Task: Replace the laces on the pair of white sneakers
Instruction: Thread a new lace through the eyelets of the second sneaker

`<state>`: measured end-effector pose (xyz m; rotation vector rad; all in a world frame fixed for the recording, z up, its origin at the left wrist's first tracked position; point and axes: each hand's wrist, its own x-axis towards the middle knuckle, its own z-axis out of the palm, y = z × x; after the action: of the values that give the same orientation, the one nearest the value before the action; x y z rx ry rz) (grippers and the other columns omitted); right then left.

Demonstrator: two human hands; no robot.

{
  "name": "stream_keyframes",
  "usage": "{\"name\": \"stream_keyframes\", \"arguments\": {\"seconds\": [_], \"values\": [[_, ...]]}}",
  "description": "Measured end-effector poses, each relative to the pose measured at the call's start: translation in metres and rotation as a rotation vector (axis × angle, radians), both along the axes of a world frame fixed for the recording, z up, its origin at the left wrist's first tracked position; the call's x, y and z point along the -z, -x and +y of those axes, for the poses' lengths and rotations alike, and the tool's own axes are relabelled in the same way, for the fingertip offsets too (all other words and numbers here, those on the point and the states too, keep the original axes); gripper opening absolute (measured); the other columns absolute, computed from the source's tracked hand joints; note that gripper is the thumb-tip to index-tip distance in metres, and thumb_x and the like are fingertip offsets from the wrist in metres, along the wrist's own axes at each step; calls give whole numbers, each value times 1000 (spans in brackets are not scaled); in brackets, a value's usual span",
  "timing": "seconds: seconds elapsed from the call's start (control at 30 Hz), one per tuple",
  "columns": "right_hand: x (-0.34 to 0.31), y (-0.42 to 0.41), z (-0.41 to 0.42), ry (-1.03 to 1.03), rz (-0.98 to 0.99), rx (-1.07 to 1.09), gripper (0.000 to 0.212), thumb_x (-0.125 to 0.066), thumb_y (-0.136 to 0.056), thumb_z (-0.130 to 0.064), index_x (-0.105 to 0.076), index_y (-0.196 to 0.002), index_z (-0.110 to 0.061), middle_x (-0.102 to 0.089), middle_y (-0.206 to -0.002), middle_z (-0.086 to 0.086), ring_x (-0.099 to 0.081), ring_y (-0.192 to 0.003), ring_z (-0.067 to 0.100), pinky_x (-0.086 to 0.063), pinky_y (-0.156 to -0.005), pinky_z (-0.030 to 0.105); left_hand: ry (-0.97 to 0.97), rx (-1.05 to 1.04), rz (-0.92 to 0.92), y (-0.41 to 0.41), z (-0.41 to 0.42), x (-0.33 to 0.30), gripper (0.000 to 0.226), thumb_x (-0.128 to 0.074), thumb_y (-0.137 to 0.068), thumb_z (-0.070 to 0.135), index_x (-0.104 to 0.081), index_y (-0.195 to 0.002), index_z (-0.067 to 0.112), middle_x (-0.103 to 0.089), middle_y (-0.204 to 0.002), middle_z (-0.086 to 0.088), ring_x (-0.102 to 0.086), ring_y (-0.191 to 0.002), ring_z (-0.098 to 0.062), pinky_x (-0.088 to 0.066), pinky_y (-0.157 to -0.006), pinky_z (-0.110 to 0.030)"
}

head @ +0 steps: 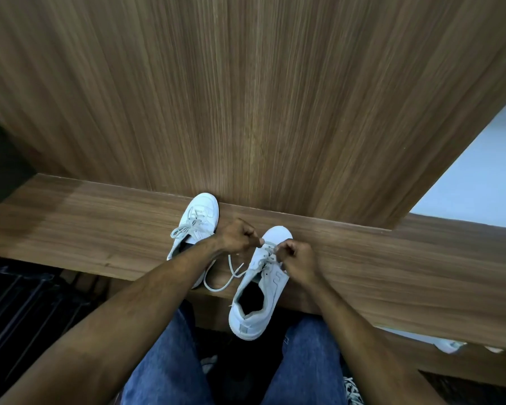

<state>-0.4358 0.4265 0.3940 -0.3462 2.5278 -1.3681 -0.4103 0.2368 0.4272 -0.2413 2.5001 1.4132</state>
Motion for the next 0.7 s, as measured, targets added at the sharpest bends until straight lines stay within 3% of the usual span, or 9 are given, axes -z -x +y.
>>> {"name": "stream_keyframes", "arguments": {"seconds": [0.13, 0.27, 0.43, 0.5, 0.57, 0.63, 0.7], "values": [[3, 7, 31, -85, -20, 228, 26, -55, -87, -14, -65, -64, -18, -67, -60, 3, -65, -60, 21, -52, -63, 29, -48, -164, 24, -9, -23, 5, 25, -70, -87, 22, -69, -77, -1, -57, -58, -1, -49, -50, -2, -41, -56, -15], [12, 6, 45, -220, -42, 151, 25, -58, -85, -20, -63, -62, -27, -66, -62, -7, -65, -66, 13, -49, -67, 26, -289, -430, 68, -15, -24, 9, 18, -74, -83, 17, -66, -73, 4, -58, -52, 4, -51, -49, -3, -42, -49, -11], [18, -13, 24, -193, 2, 88, 18, -59, -84, -18, -71, -71, -20, -67, -62, -3, -63, -61, 12, -49, -62, 24, -808, -755, 87, -10, -4, 2, 18, -76, -81, 23, -59, -74, 20, -72, -82, 0, -66, -81, -11, -52, -80, -26], [18, -19, 14, -103, -9, 83, 18, -59, -85, -14, -70, -73, -21, -69, -65, -1, -66, -62, 12, -49, -61, 23, -967, -778, 158, -6, 3, -7, 16, -73, -83, 17, -58, -77, 17, -74, -86, -6, -69, -84, -17, -57, -79, -27], [19, -24, 7, -37, -34, 71, 11, -61, -85, -15, -67, -82, -24, -70, -74, -2, -68, -69, 15, -52, -66, 28, -938, -753, 260, -4, 7, -16, 14, -73, -83, 13, -60, -78, 12, -72, -78, -8, -69, -74, -16, -57, -71, -25], [22, -29, 5, -77, -46, 23, 10, -67, -80, -32, -58, -82, -31, -66, -74, -7, -65, -73, 15, -52, -68, 33, -711, -691, 374, 0, 8, -19, 13, -75, -80, 9, -63, -77, 7, -69, -68, -4, -64, -62, -9, -53, -65, -20], [28, -34, 5, -173, -49, -41, 25, -66, -72, -53, -52, -80, -33, -64, -72, -9, -63, -74, 14, -52, -67, 33, -423, -528, 441, 0, 4, -15, 12, -74, -81, 4, -65, -73, 9, -68, -63, 6, -59, -57, 0, -48, -63, -15]]}}
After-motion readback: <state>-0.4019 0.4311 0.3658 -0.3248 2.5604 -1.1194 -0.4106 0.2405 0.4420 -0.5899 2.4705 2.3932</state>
